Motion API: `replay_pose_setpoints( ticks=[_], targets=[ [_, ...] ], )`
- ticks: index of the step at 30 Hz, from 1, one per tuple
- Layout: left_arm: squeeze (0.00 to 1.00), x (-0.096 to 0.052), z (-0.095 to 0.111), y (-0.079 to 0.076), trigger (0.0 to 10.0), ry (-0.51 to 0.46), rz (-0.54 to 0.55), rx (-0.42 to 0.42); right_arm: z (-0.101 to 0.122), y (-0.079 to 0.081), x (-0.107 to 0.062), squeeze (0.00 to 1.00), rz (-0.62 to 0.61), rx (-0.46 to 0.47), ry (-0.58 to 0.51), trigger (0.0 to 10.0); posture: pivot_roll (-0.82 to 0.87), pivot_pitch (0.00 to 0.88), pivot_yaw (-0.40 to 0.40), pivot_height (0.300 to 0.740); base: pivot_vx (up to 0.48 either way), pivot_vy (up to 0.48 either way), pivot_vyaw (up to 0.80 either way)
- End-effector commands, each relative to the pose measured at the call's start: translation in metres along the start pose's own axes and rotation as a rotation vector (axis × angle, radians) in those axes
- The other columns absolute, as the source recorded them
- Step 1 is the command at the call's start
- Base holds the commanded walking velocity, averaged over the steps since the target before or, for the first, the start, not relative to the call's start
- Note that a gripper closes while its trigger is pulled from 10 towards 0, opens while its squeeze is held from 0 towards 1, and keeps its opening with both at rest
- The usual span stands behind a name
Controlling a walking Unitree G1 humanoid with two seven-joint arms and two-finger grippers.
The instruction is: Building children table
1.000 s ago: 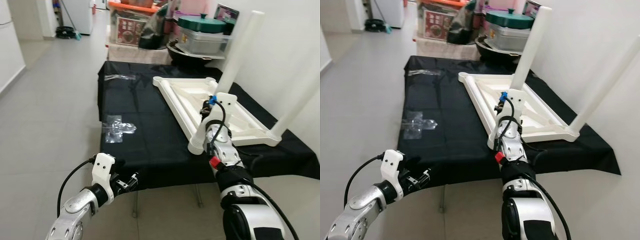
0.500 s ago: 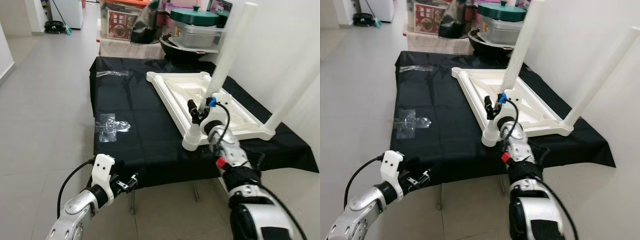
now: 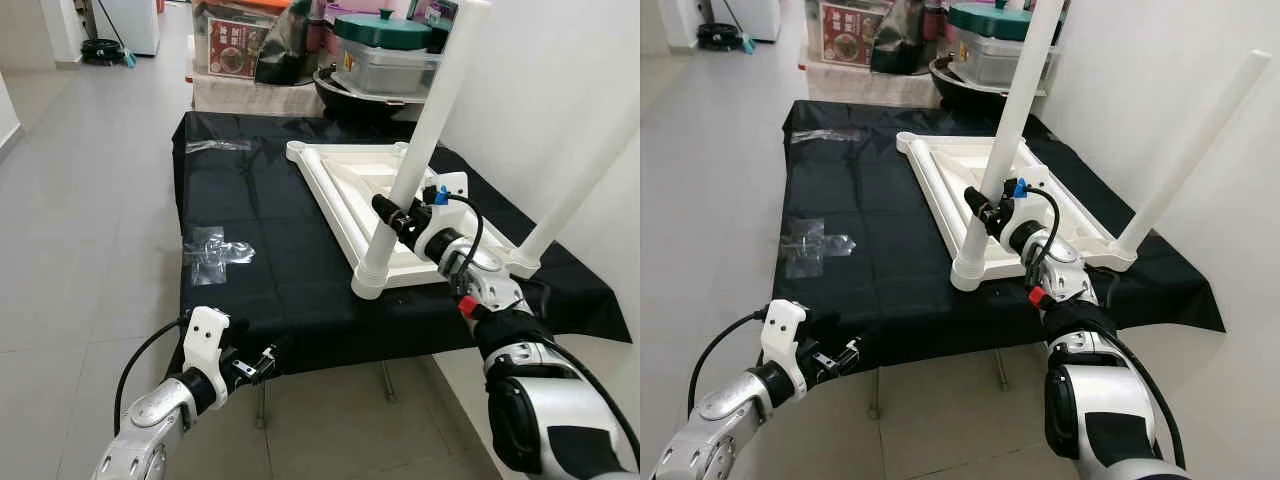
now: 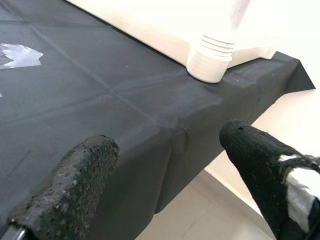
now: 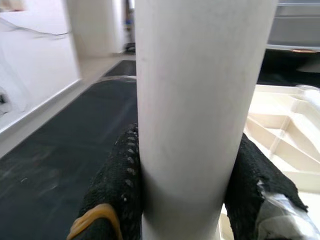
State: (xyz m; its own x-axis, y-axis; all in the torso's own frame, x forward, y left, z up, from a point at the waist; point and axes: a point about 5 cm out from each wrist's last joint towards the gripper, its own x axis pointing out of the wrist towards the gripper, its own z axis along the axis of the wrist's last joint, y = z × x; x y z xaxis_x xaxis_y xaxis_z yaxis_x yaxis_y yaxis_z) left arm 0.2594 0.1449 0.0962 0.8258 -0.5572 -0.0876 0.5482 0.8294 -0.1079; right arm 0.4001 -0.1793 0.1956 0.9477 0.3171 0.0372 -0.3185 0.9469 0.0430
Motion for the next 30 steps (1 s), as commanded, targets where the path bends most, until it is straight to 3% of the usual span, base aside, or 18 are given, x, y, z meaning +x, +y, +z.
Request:
replay_pose_setpoints(
  ticks=[1, 3, 5, 6, 9, 10, 11, 13, 16, 17, 20, 21, 24, 25, 26, 28, 29, 30],
  targets=[
    [0.0, 0.0, -0.005, -0.002, 10.0, 0.017, -0.005, -0.002, -0.015, -0.008, -0.004, 0.0, -0.128, 0.008, 0.052, 0.0, 0.07, 0.0, -0.164, 0.74, 0.0, 0.0, 0.0],
    [0.0, -0.001, -0.004, -0.001, 10.0, 0.019, -0.002, 0.0, -0.032, -0.016, -0.013, 0.0, -0.404, 0.013, 0.082, 0.0, 0.07, 0.0, -0.163, 0.74, 0.0, 0.0, 0.0],
    [0.0, -0.001, -0.004, -0.001, 10.0, 0.019, -0.001, -0.001, -0.041, -0.019, -0.019, 0.0, -0.536, 0.044, 0.101, 0.0, 0.07, 0.0, -0.163, 0.74, 0.0, 0.0, 0.0],
    [0.0, -0.001, -0.004, -0.001, 10.0, 0.019, -0.001, -0.001, -0.041, -0.019, -0.019, 0.0, -0.536, 0.044, 0.101, 0.0, 0.07, 0.0, -0.163, 0.74, 0.0, 0.0, 0.0],
    [0.0, 0.0, -0.004, -0.003, 10.0, 0.02, -0.004, -0.002, -0.059, -0.005, -0.031, 0.0, -0.748, 0.089, 0.109, 0.0, 0.07, 0.0, -0.161, 0.74, 0.0, 0.0, 0.0],
    [0.0, 0.0, -0.005, -0.004, 10.0, 0.022, -0.005, -0.002, -0.059, 0.01, -0.029, 0.0, -0.718, 0.086, 0.093, 0.0, 0.06, 0.0, -0.158, 0.74, 0.0, 0.0, 0.0],
    [0.0, 0.0, -0.005, -0.004, 10.0, 0.022, -0.005, -0.002, -0.059, 0.01, -0.029, 0.0, -0.718, 0.086, 0.093, 0.0, 0.06, 0.0, -0.158, 0.74, 0.0, 0.0, 0.0],
    [0.0, 0.0, -0.005, -0.004, 10.0, 0.025, -0.007, -0.002, -0.054, 0.029, -0.023, 0.0, -0.648, 0.087, 0.078, 0.0, 0.06, 0.0, -0.16, 0.74, 0.0, 0.0, 0.0],
    [0.0, 0.001, -0.006, -0.004, 10.0, 0.026, -0.007, -0.003, -0.05, 0.037, -0.018, 0.0, -0.599, 0.087, 0.07, 0.3, 0.06, 0.0, -0.166, 0.74, 0.0, 0.0, 0.0],
    [0.0, 0.001, -0.006, -0.004, 10.0, 0.024, -0.005, -0.004, -0.044, 0.039, -0.014, 0.67, -0.572, 0.081, 0.046, 10.0, 0.06, 0.0, -0.167, 0.74, 0.0, 0.0, 0.0],
    [0.0, 0.001, -0.006, -0.004, 10.0, 0.023, -0.003, -0.005, -0.04, 0.039, -0.012, 0.67, -0.558, 0.077, 0.028, 10.0, 0.06, 0.0, -0.168, 0.74, 0.0, 0.0, 0.0],
    [0.0, 0.001, -0.006, -0.004, 10.0, 0.022, -0.002, -0.006, -0.035, 0.039, -0.011, 1.0, -0.55, 0.094, 0.007, 10.0, 0.06, 0.0, -0.168, 0.74, 0.0, 0.0, 0.0],
    [0.0, 0.001, -0.006, -0.005, 10.0, 0.022, -0.001, -0.007, -0.022, 0.032, -0.008, 1.0, -0.514, 0.111, -0.042, 10.0, 0.06, 0.0, -0.168, 0.74, 0.0, 0.0, 0.0],
    [0.0, 0.0, -0.007, -0.005, 10.0, 0.023, 0.0, -0.007, -0.015, 0.028, -0.007, 0.02, -0.486, 0.102, -0.06, 10.0, 0.06, 0.0, -0.168, 0.74, 0.0, 0.0, 0.0],
    [0.0, 0.0, -0.007, -0.005, 10.0, 0.023, 0.0, -0.007, -0.015, 0.028, -0.007, 0.02, -0.486, 0.102, -0.06, 10.0, 0.06, 0.0, -0.168, 0.74, 0.0, 0.0, 0.0],
    [0.0, 0.0, -0.007, -0.003, 10.0, 0.023, 0.002, -0.005, 0.003, 0.019, -0.004, 0.0, -0.357, 0.111, -0.099, 10.0, 0.06, 0.0, -0.168, 0.74, 0.0, 0.0, 0.0],
    [0.0, 0.0, -0.006, -0.002, 10.0, 0.022, 0.005, -0.002, 0.023, 0.012, -0.002, 0.0, -0.219, 0.051, -0.155, 10.0, 0.06, 0.0, -0.168, 0.74, 0.0, 0.0, 0.0],
    [0.0, 0.0, -0.006, -0.002, 10.0, 0.022, 0.005, -0.002, 0.023, 0.012, -0.002, 0.0, -0.219, 0.051, -0.155, 10.0, 0.06, 0.0, -0.168, 0.74, 0.0, 0.0, 0.0]
  ],
)
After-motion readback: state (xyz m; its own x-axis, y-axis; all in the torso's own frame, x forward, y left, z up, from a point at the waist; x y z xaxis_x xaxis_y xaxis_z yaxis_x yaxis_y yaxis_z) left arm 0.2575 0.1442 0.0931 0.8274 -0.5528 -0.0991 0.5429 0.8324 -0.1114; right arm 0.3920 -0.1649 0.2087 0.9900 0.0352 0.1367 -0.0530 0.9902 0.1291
